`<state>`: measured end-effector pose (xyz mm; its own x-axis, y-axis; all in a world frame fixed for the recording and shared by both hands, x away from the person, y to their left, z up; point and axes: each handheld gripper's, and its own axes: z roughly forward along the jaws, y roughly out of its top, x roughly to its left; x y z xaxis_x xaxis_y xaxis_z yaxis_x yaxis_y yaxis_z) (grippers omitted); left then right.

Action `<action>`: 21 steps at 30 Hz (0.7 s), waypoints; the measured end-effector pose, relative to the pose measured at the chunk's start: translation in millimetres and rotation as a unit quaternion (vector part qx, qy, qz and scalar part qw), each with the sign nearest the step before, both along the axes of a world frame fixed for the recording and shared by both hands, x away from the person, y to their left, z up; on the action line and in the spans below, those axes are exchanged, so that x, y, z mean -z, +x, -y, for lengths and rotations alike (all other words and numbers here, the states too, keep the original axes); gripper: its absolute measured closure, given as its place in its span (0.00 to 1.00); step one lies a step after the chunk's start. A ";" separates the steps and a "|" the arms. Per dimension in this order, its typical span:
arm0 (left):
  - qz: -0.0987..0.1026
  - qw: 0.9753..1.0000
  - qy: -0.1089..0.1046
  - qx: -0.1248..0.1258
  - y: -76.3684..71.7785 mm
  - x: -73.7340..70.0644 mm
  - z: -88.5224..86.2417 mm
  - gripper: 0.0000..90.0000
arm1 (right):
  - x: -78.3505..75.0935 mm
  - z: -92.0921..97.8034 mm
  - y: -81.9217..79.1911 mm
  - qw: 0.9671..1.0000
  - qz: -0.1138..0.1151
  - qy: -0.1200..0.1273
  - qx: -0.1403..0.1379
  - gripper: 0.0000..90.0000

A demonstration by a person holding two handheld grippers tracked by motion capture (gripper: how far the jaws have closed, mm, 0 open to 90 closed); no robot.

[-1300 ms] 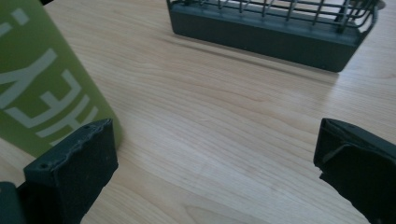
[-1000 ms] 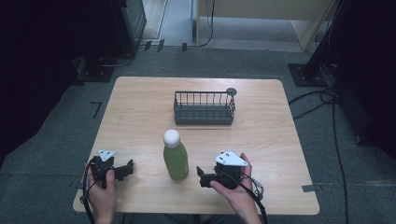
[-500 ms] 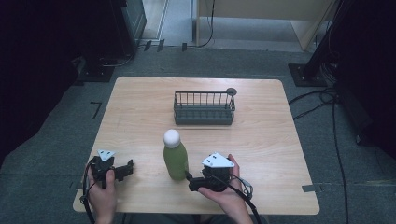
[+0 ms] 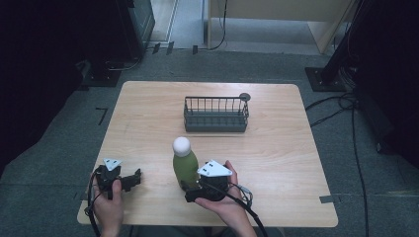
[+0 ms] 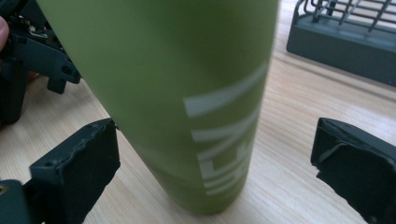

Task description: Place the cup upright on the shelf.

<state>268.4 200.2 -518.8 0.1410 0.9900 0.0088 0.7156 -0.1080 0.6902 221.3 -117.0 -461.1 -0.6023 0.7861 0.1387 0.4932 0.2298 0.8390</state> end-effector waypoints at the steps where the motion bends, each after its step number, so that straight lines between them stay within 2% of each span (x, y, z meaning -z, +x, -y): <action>1: 0.000 1.000 0.000 0.000 0.0 0.0 0.0 0.00 | -0.6 -1.1 0.0 1.000 0.001 0.001 0.000 0.04; 10: 0.000 1.000 0.000 0.000 0.0 0.0 0.0 0.00 | -3.5 -12.4 3.2 0.999 0.021 0.028 0.000 0.15; 16: 0.000 1.000 0.000 0.000 0.0 0.0 0.0 0.00 | -1.1 -18.9 6.8 0.999 0.026 0.038 0.007 0.17; 21: 0.000 1.000 0.000 0.000 0.0 0.0 0.0 0.00 | -1.0 -23.3 8.4 0.998 0.038 0.041 0.012 0.18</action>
<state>268.4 200.2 -518.8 0.1409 0.9900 0.0086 0.7156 -0.1078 0.6901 229.7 -93.7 -460.1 -0.5940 0.7889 0.1574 0.4316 0.1474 0.8900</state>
